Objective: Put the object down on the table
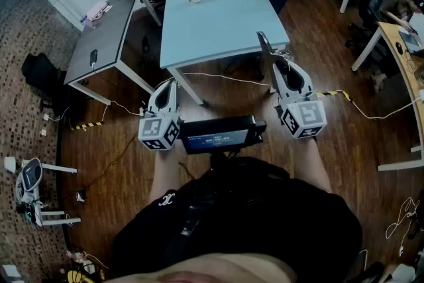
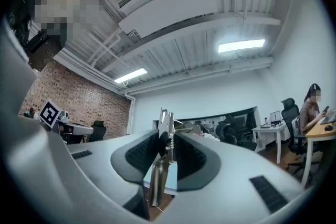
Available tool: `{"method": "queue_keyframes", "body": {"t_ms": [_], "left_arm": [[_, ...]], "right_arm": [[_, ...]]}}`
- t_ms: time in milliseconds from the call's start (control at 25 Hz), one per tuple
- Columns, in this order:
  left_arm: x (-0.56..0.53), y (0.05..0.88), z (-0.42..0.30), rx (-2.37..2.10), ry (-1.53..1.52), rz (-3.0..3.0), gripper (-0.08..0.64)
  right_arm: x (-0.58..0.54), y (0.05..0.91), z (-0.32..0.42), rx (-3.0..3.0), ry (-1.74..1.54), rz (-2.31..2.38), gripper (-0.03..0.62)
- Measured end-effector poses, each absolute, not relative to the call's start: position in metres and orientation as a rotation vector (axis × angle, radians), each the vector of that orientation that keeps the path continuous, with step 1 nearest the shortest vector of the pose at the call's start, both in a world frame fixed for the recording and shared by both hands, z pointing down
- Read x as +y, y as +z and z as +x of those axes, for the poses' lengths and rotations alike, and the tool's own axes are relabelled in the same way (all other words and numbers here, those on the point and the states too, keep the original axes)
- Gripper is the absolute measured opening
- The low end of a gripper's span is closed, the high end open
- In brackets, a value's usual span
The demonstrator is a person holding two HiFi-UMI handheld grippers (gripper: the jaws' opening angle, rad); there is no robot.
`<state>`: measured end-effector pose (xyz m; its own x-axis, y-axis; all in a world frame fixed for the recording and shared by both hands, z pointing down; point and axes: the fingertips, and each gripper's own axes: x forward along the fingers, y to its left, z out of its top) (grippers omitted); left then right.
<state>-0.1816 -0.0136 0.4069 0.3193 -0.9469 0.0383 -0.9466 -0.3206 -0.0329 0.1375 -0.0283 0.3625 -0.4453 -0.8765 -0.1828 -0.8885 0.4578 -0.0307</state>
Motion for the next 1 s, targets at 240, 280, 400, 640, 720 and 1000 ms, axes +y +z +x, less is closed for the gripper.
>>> {"method": "queue_keyframes", "body": {"t_ms": [240, 280, 400, 640, 720, 1000], "left_arm": [[-0.018, 0.404, -0.201, 1.797, -0.086, -2.555, -0.009], [-0.020, 0.406, -0.208, 1.798, -0.091, -2.556, -0.009], [-0.024, 0.411, -0.227, 1.801, -0.115, -2.559, -0.009], [-0.025, 0.403, -0.249, 1.778, -0.071, -2.563, -0.009], [-0.025, 0.406, -0.256, 1.791, -0.063, -2.569, -0.009], [-0.038, 0.414, -0.262, 1.792, -0.083, -2.580, -0.009]], "right_arm": [[-0.032, 0.363, 0.112, 2.523, 0.109, -1.552, 0.087], [-0.033, 0.363, 0.107, 2.519, 0.108, -1.554, 0.087], [-0.034, 0.362, 0.093, 2.511, 0.109, -1.561, 0.087], [-0.030, 0.363, 0.069, 2.501, 0.119, -1.580, 0.087], [-0.028, 0.368, 0.065, 2.506, 0.107, -1.587, 0.087], [-0.042, 0.378, 0.064, 2.505, 0.089, -1.601, 0.087]]}}
